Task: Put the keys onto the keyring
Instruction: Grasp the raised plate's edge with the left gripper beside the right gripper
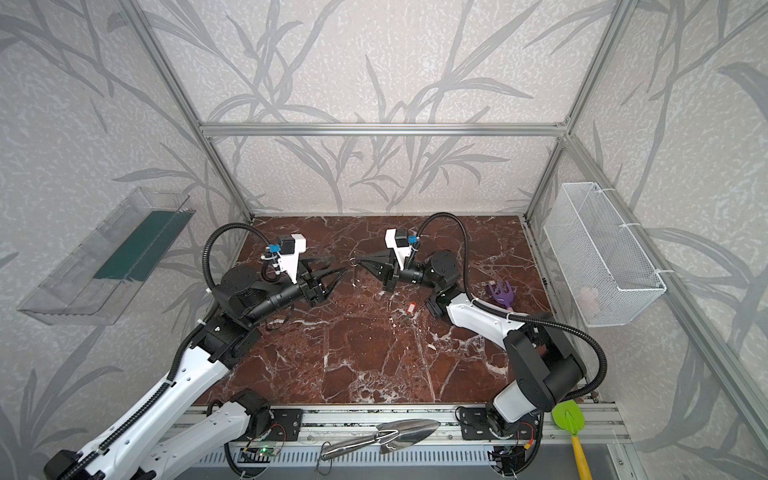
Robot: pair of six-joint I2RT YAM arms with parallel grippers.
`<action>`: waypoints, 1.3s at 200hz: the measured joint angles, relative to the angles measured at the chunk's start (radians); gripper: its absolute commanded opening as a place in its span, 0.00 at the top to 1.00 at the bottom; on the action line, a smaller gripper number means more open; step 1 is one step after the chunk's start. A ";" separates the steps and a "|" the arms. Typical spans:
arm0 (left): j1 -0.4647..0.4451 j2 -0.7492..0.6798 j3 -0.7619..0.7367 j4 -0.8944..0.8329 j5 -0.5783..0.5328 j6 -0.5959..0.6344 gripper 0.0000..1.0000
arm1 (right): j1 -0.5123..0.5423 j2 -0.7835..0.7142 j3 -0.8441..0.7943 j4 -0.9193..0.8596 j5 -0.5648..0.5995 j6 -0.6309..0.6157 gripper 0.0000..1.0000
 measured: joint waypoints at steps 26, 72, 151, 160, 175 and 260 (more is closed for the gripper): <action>0.001 0.030 0.015 -0.020 0.045 0.032 0.51 | -0.005 0.010 0.011 0.019 -0.040 0.029 1.00; 0.001 0.052 0.015 -0.031 0.067 0.053 0.58 | -0.005 0.014 0.016 0.051 -0.074 0.062 1.00; 0.001 0.056 -0.013 0.050 0.112 0.054 0.73 | -0.005 0.039 0.032 0.113 -0.097 0.127 1.00; 0.001 0.056 -0.014 0.056 0.117 0.053 0.74 | -0.005 0.040 0.033 0.123 -0.098 0.132 1.00; 0.001 0.057 -0.018 0.063 0.122 0.051 0.77 | -0.005 0.045 0.034 0.137 -0.099 0.138 1.00; 0.001 0.087 -0.022 0.103 0.116 0.047 0.89 | -0.005 0.064 0.039 0.178 -0.116 0.182 1.00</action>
